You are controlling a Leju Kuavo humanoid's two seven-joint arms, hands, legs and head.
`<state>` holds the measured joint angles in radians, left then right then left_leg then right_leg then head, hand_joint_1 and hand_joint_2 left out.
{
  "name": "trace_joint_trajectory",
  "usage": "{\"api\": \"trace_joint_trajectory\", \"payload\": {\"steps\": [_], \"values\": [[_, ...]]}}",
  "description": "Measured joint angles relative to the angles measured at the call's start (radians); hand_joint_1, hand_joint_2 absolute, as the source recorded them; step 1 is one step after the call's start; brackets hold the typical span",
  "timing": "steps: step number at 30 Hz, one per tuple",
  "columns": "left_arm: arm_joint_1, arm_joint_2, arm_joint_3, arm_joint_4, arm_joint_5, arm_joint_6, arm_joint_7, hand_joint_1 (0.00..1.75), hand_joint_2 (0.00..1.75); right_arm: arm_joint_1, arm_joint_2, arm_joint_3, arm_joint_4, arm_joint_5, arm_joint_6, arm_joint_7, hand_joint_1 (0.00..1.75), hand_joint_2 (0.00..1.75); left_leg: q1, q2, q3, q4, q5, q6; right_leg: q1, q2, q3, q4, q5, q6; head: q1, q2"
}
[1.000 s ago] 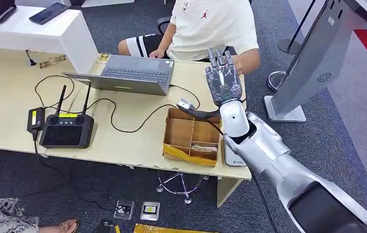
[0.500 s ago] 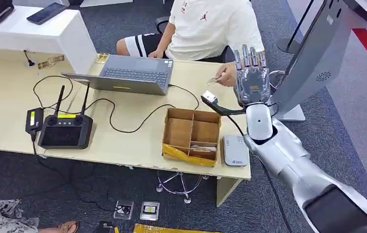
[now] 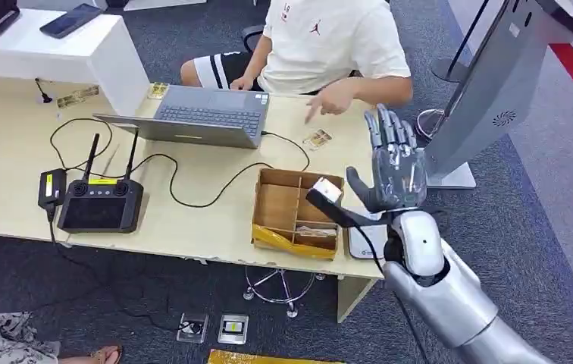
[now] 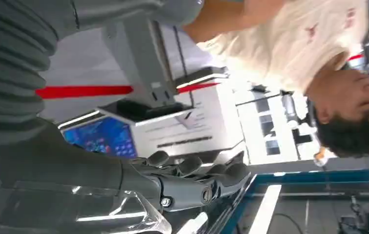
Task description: Pass the card to the sensor for recognition and then transmit it.
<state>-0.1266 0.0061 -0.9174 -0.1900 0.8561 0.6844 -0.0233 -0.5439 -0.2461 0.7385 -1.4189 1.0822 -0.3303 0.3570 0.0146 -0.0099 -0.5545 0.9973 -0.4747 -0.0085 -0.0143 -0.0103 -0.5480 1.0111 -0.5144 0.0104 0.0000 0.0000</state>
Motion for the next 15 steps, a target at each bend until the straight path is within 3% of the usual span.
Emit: {"api": "trace_joint_trajectory", "payload": {"steps": [7, 15], "values": [[0.008, 0.001, 0.002, 0.001, 0.000, 0.000, 0.000, 0.00, 1.75, 0.153, -0.008, 0.030, -0.267, 0.010, 0.163, -0.061, 0.00, 1.75, 0.000, 0.002, 0.000, 0.000, 0.000, 0.000, 0.000, 0.000, 0.000, 0.000, 0.000, 0.000, 0.001, 0.000], [0.008, 0.001, 0.002, 0.001, -0.023, 0.000, 0.003, 0.00, 1.75, 0.200, -0.006, 0.088, -0.328, -0.013, 0.257, -0.095, 0.00, 1.75, 0.000, 0.002, 0.000, 0.000, 0.000, 0.000, 0.000, 0.000, 0.000, 0.000, 0.000, 0.000, 0.001, 0.000]]}}
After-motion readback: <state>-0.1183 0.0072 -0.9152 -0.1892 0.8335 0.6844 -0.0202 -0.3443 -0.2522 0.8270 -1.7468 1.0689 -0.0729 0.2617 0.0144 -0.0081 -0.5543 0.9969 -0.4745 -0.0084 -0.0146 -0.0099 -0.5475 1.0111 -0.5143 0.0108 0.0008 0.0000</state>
